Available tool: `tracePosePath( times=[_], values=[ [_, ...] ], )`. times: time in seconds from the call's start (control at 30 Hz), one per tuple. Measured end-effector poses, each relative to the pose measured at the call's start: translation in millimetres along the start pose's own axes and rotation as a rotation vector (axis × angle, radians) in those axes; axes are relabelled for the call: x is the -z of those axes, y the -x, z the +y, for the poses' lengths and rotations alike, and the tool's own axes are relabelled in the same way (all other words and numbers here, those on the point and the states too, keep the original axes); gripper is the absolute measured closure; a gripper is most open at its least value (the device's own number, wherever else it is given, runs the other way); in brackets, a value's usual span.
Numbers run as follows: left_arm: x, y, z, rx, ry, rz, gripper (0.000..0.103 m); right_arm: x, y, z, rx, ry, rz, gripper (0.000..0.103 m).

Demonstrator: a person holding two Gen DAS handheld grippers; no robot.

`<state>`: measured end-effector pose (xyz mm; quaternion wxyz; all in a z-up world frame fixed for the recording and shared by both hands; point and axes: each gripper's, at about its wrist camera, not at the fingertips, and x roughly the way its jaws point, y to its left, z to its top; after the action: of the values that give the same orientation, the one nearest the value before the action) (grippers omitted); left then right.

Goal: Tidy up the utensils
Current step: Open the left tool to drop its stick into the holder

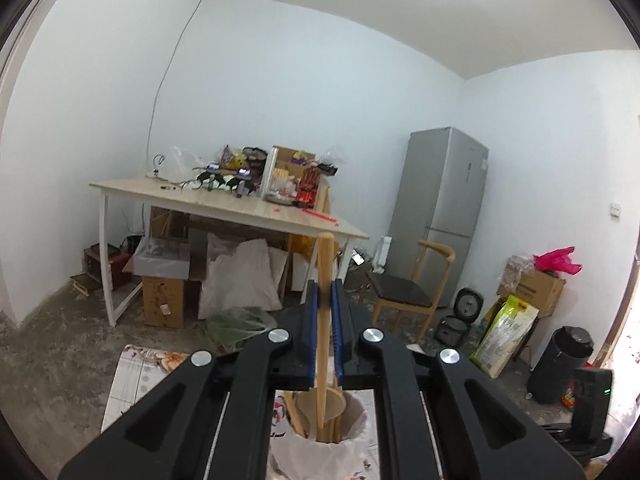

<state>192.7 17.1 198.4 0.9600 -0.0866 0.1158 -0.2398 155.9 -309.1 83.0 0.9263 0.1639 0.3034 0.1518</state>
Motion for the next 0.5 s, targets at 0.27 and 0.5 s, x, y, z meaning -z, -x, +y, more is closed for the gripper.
tracePosePath(
  times=[0.27, 0.5],
  values=[
    [28.2, -29.7, 8.5, 0.008, 0.053, 0.098, 0.097, 0.6, -4.1, -1.5, -0.002, 0.002, 0.013, 0.099],
    [57.8, -57.1, 14.2, 0.000, 0.081, 0.248, 0.097, 0.9, -4.0, -2.4, 0.000, 0.001, 0.016, 0.099]
  ],
)
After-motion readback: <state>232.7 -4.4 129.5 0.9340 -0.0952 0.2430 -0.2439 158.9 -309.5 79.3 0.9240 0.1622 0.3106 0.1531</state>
